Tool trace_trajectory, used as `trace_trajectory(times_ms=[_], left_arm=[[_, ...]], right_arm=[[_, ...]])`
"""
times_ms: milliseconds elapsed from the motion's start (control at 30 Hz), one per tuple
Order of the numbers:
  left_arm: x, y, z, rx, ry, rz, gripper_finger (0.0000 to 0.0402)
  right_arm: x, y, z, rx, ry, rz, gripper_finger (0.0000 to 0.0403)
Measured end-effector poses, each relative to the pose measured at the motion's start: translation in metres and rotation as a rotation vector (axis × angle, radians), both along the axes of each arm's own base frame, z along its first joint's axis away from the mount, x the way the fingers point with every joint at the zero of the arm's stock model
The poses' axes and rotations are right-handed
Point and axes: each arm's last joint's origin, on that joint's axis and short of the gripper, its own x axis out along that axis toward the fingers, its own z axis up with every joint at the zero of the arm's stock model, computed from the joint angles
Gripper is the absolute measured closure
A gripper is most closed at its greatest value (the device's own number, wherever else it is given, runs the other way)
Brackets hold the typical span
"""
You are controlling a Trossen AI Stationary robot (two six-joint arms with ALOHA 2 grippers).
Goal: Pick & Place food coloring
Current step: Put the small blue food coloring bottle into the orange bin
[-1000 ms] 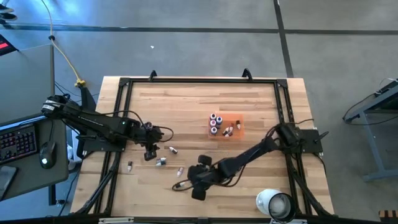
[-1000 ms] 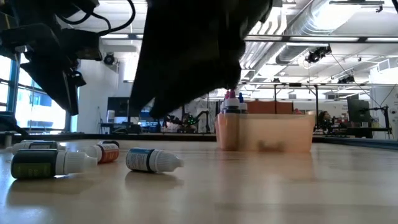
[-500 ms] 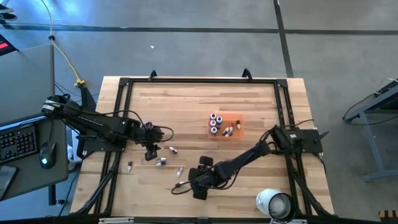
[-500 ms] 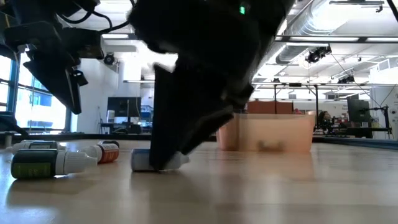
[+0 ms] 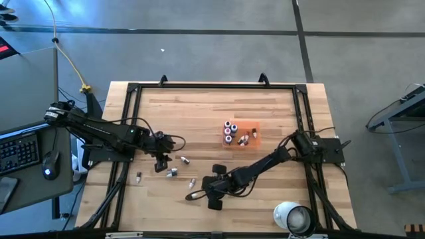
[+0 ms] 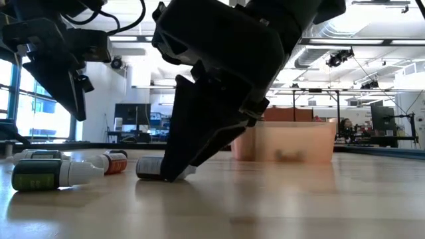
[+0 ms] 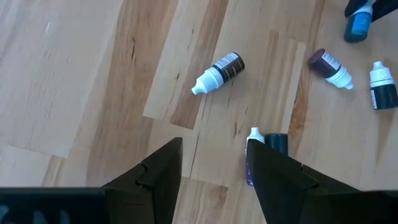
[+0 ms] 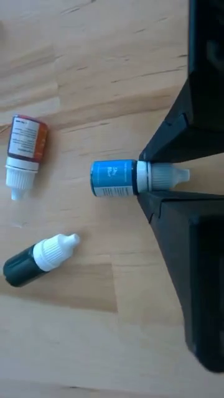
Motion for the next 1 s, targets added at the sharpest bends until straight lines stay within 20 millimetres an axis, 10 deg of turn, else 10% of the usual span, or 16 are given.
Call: trace_trajectory(times_ms=[267, 600, 1000], left_arm=[[0.000, 0.000, 0.000, 0.000, -0.001, 0.000, 0.0224], [0.000, 0.000, 0.000, -0.004, -0.003, 0.002, 0.0224], [0.002, 0.000, 0.001, -0.010, -0.024, 0.005, 0.0224]], right_arm=[[-0.020, -0.019, 0.065, -0.046, 0.015, -0.042, 0.0334], [-0.102, -0.082, 0.147, -0.405, 0.237, -0.438, 0.0340], [-0.133, -0.161, 0.081, -0.383, 0.556, -0.584, 0.0332]])
